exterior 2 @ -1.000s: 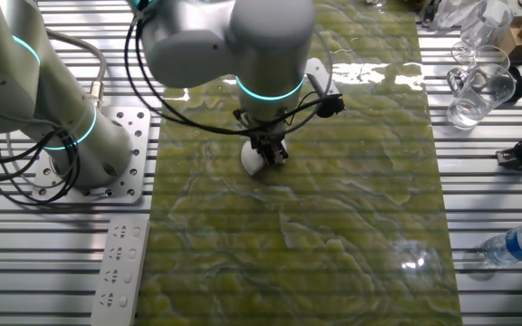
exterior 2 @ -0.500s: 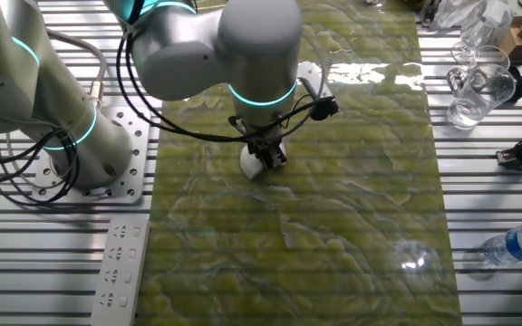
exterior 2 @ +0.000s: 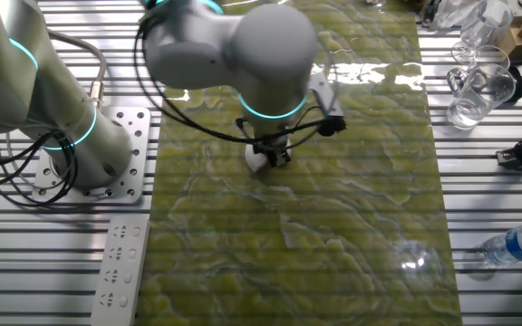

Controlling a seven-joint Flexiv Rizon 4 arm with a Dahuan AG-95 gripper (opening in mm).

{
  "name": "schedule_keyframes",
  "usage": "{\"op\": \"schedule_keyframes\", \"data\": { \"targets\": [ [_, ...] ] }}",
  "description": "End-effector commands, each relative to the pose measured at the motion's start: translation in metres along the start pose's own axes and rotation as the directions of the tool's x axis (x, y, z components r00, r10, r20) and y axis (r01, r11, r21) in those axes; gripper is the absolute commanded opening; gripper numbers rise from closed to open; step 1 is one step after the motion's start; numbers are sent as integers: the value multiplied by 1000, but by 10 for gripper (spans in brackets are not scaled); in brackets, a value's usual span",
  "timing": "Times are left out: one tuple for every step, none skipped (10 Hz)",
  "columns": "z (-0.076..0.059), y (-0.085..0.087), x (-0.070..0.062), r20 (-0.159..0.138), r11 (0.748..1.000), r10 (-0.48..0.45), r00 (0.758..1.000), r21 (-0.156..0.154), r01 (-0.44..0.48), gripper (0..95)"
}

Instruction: Clean the tabletop with a sponge

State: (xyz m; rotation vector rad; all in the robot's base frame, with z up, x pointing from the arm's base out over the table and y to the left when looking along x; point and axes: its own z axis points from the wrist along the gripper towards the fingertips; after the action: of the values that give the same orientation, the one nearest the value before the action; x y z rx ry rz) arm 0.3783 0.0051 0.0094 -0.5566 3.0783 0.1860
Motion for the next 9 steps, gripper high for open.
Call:
{"op": "schedule_keyframes", "data": {
  "targets": [
    [8, 1, -9, 36, 1000, 5, 999, 26, -6, 0],
    [6, 3, -11, 11, 1000, 4, 1000, 20, -4, 0],
    [2, 4, -10, 9, 1000, -11, 1000, 18, 11, 0],
    [-1, 6, -11, 13, 1000, -18, 1000, 11, 17, 0],
    [-2, 9, -14, 18, 1000, -19, 1000, 1, 19, 0],
    [-3, 10, -15, 19, 1000, -18, 1000, 1, 18, 0],
    [-5, 18, -21, 18, 1000, -7, 1000, -1, 7, 0],
    [-5, 22, -25, 19, 1000, 1, 1000, 0, -1, 0],
    [-3, 30, -31, 21, 1000, 15, 1000, -2, -15, 0]
  ]
}}
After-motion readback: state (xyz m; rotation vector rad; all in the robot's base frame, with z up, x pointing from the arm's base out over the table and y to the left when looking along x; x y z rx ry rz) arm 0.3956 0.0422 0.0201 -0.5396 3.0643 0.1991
